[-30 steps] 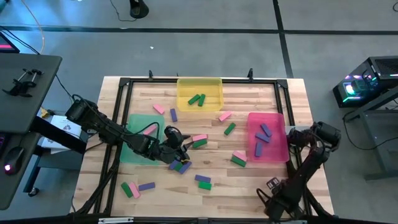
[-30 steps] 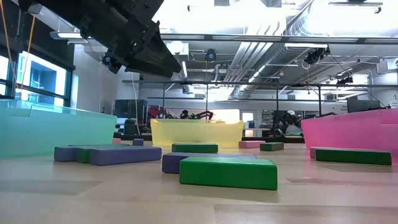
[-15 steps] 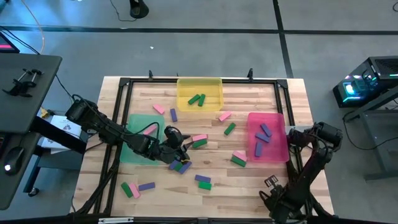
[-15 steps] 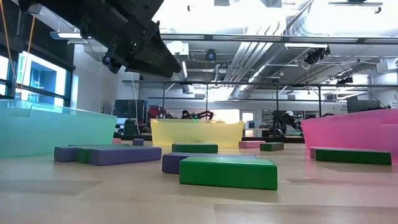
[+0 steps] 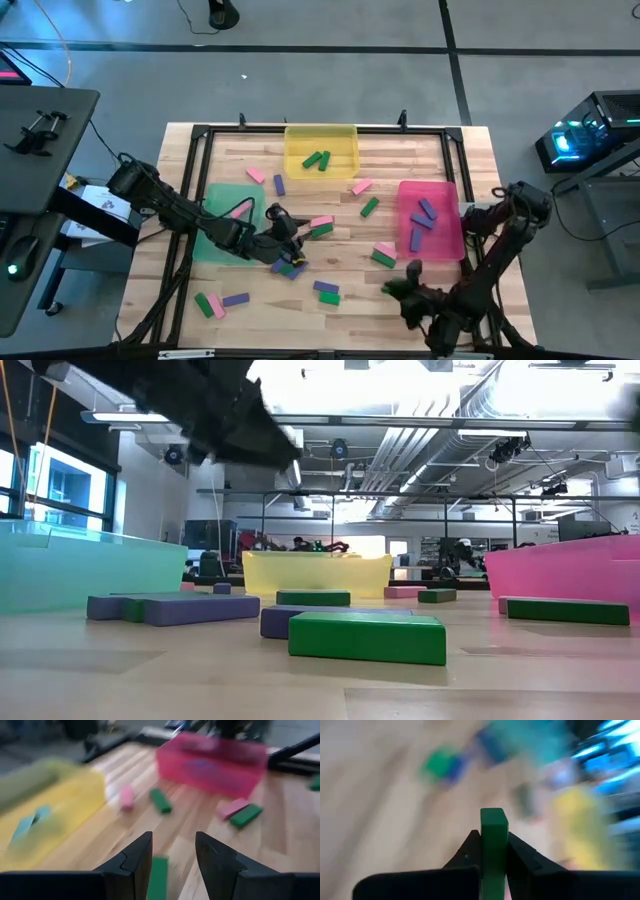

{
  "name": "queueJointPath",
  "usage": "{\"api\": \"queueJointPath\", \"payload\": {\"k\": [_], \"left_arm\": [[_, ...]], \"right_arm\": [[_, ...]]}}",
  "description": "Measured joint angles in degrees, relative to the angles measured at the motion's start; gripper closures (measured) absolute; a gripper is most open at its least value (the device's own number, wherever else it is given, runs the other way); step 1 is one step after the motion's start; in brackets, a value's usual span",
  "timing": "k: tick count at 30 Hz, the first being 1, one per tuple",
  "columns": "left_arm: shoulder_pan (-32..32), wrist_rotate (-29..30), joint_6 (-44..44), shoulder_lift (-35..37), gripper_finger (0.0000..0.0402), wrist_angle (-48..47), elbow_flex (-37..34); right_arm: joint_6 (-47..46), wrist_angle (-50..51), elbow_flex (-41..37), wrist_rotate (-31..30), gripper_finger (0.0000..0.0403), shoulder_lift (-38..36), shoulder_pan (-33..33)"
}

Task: Sort blocks
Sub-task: Put the green block into the yellow bin

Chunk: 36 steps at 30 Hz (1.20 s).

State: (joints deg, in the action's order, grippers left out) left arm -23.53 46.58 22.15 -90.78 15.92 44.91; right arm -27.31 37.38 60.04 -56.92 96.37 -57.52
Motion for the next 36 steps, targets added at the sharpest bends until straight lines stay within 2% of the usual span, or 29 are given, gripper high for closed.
{"api": "queueJointPath", "payload": {"k": [2,5,9,13,17,21,26,32,36], "left_arm": [[-0.4,-1.5,-7.4,-1.6,0.0265,6.8,0.0],[-0.5,-7.8,-19.5,-5.5,0.0265,20.2,0.0],[-0.1,-17.4,-35.7,-12.0,0.0265,33.5,1.3],[0.7,-24.3,-45.9,-18.2,0.0265,39.4,4.2],[2.3,-28.3,-46.4,-22.9,0.0257,41.2,8.6],[3.7,-30.7,-42.0,-25.6,0.0235,40.5,13.0],[4.5,-39.8,-39.6,-25.9,0.0203,40.3,15.6],[3.7,-40.1,-38.8,-25.7,0.0196,40.8,16.2],[3.5,-39.8,-38.7,-25.7,0.0208,41.1,16.2]], "right_arm": [[1.8,-4.1,-1.3,-8.6,0.0379,-1.2,0.3],[3.4,-9.9,-3.9,-15.4,0.0377,-2.2,0.1],[4.4,-17.8,-6.4,-17.2,0.0373,-3.5,1.3],[13.7,-29.3,-7.6,-15.4,0.0377,-4.8,2.8],[29.1,-43.7,-7.6,-9.1,0.0376,-5.2,5.0],[38.9,-54.8,-7.6,-3.0,0.0374,-5.2,7.6],[43.1,-58.3,-7.5,-1.1,0.0376,-5.3,10.8],[43.9,-58.5,-7.6,0.1,0.0376,-5.2,13.4],[43.8,-58.7,-7.6,1.5,0.0376,-5.2,13.7]]}}
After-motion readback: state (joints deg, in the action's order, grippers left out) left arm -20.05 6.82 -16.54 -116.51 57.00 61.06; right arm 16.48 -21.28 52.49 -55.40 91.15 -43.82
